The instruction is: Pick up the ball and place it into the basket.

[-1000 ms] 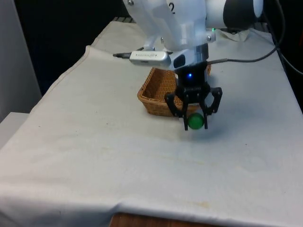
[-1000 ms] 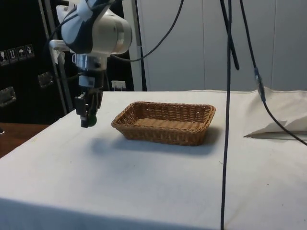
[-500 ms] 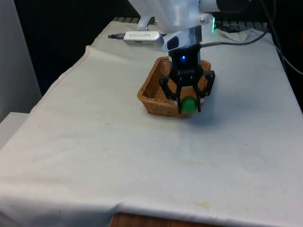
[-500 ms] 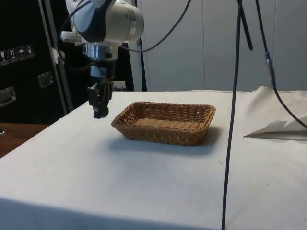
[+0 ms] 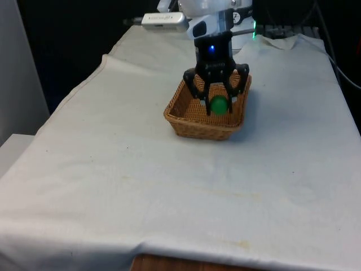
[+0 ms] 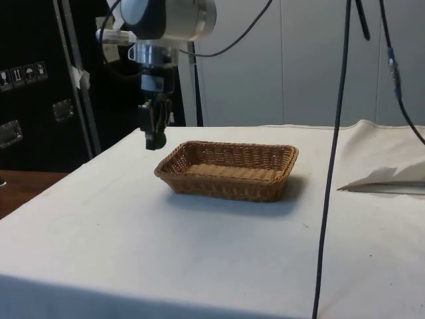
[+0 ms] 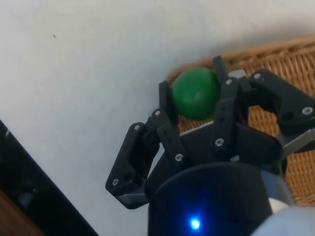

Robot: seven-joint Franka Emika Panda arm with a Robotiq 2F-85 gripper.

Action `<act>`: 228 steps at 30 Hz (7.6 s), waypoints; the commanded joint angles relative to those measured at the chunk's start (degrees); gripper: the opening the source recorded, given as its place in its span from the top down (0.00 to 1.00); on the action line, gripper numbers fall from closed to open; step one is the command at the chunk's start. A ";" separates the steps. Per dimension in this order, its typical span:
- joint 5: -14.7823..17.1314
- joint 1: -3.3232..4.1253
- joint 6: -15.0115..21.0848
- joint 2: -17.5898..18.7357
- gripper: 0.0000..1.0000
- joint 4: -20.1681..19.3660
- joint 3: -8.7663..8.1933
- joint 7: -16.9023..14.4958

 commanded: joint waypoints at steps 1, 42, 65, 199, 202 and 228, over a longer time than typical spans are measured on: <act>-0.92 0.74 0.97 -0.74 1.00 -1.20 -0.69 0.46; -9.97 -0.11 9.51 -8.82 1.00 -18.33 0.46 -0.86; -6.99 -0.11 10.77 -4.41 1.00 -17.99 1.15 -1.83; -32.77 0.23 2.12 -29.62 0.00 -25.15 3.32 35.75; -32.14 0.23 2.23 -29.56 0.00 -25.10 3.50 35.12; -36.50 0.11 -2.52 -36.04 0.00 -25.67 3.90 32.09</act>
